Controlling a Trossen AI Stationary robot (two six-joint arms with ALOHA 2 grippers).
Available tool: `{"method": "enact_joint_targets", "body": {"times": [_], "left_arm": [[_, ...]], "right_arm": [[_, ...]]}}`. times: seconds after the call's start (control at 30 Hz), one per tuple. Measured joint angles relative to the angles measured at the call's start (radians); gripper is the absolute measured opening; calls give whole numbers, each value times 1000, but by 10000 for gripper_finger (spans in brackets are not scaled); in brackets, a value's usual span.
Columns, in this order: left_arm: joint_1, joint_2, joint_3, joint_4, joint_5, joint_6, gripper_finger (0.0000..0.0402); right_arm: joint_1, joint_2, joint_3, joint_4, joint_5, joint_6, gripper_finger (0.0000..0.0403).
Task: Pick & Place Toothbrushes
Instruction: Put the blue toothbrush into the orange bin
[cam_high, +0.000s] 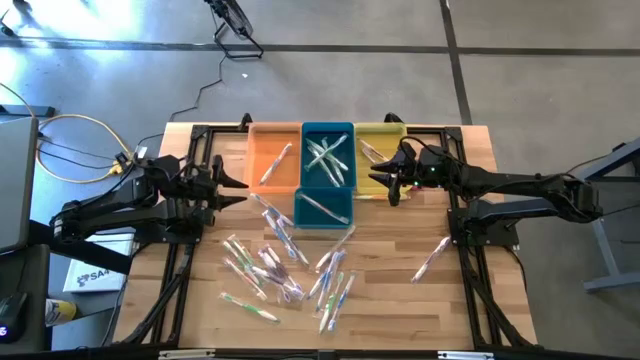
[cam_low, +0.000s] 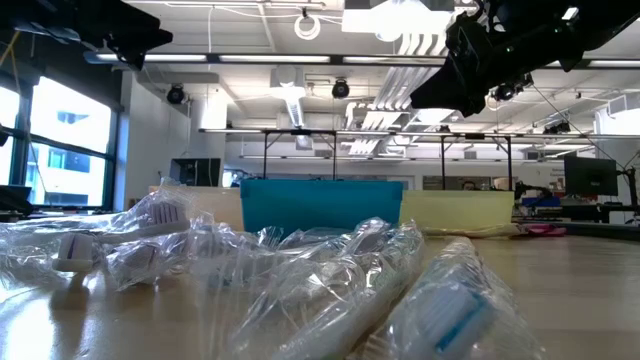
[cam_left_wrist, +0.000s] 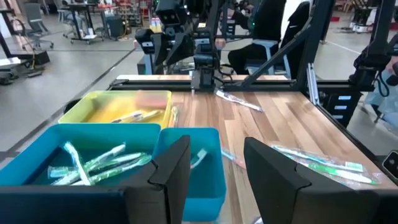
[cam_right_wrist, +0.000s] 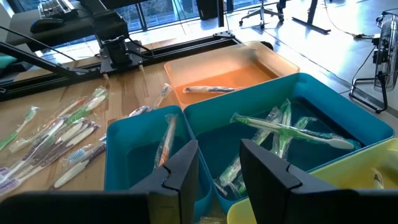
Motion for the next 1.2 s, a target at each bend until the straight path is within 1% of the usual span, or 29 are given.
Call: {"method": "enact_joint_targets", "body": {"times": [0.37,1.03,1.2], "left_arm": [[0,0,0,19,1,-22,148],[0,0,0,21,-8,-18,148],[0,0,0,21,-8,-18,148]], "right_arm": [[0,0,0,0,0,-10,111],[0,0,0,1,3,-10,111],[0,0,0,57,2,-36,111]]}}
